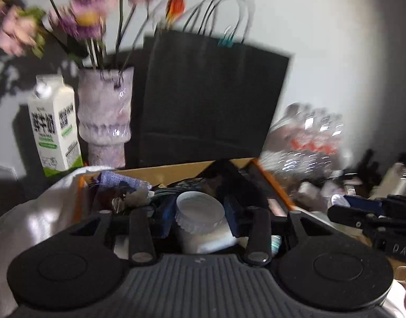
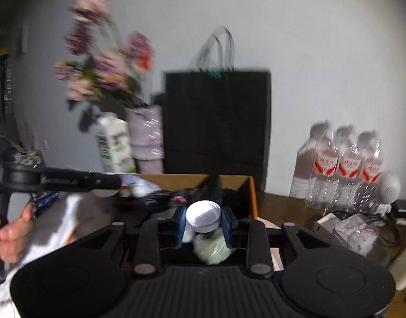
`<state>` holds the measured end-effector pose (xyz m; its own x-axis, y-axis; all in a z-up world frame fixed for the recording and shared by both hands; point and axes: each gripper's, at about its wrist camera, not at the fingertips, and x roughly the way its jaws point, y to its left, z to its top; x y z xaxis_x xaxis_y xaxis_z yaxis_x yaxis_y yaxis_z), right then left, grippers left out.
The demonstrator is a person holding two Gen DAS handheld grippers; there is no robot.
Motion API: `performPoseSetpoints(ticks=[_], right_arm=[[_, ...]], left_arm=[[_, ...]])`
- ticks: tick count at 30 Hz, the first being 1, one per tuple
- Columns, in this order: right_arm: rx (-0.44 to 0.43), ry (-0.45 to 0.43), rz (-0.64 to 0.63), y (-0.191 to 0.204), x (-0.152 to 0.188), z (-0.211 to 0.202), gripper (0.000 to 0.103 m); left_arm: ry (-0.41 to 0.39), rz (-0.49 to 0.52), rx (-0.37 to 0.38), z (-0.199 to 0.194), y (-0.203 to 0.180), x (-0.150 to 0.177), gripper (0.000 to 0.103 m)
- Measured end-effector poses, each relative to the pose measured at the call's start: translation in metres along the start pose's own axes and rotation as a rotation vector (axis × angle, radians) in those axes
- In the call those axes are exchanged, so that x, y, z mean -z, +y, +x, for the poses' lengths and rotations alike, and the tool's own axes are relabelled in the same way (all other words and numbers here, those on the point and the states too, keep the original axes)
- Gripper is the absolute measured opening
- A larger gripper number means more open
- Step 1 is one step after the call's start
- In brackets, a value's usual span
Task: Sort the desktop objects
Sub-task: 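Carry both white caps into the box and open both tools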
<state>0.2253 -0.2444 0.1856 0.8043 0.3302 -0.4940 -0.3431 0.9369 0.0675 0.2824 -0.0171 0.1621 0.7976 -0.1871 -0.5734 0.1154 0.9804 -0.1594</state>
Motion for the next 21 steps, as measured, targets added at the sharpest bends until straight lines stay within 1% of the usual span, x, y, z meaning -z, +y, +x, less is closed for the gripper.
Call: performPoseSetpoints(ticks=[2,4,5,7,8,9,10,11,12,14,16,17,18,20,21], right_arm=[[-0.007,0.077,0.031,-0.015,-0.013,0.040,0.027],[0.003,0.135,0.044,-0.023,-0.020,0.074,0.027],[0.012,0.167,0.039,-0.026,-0.021,0.091,0.027],[0.041,0.219,0.040,-0.030,-0.021,0.120,0.027],[0.055,0.245,0.041,-0.033,-0.020,0.134,0.028],[0.070,0.261,0.042,-0.035,-0.018,0.146,0.028],[0.080,0.267,0.053,-0.038,-0.017,0.155,0.028],[0.068,0.278,0.075,-0.041,-0.017,0.162,0.028],[0.059,0.290,0.100,-0.044,-0.017,0.166,0.030],[0.059,0.279,0.116,-0.046,-0.018,0.168,0.034],[0.068,0.263,0.105,-0.045,-0.022,0.167,0.036],[0.076,0.260,0.097,-0.043,-0.024,0.165,0.038],[0.090,0.252,0.089,-0.040,-0.027,0.161,0.042],[0.111,0.240,0.077,-0.033,-0.032,0.150,0.047],[0.111,0.235,0.076,-0.030,-0.035,0.145,0.047]], left_arm=[[0.058,-0.012,-0.038,0.035,0.006,-0.009,0.041],[0.099,-0.053,-0.088,0.065,0.015,-0.012,0.041],[0.118,-0.075,-0.101,0.077,0.019,-0.013,0.042],[0.149,-0.098,-0.104,0.094,0.026,-0.014,0.041],[0.153,-0.110,-0.113,0.098,0.029,-0.015,0.045],[0.147,-0.125,-0.119,0.100,0.031,-0.016,0.053],[0.141,-0.130,-0.117,0.101,0.032,-0.018,0.055],[0.136,-0.126,-0.105,0.100,0.032,-0.020,0.056],[0.129,-0.117,-0.089,0.097,0.032,-0.021,0.063],[0.117,-0.096,-0.073,0.091,0.029,-0.025,0.071],[0.107,-0.058,-0.063,0.083,0.025,-0.028,0.074],[0.100,-0.047,-0.069,0.077,0.023,-0.029,0.079],[0.097,-0.043,-0.077,0.072,0.022,-0.030,0.082],[0.101,-0.041,-0.094,0.060,0.020,-0.031,0.084],[0.104,-0.046,-0.106,0.053,0.020,-0.031,0.087]])
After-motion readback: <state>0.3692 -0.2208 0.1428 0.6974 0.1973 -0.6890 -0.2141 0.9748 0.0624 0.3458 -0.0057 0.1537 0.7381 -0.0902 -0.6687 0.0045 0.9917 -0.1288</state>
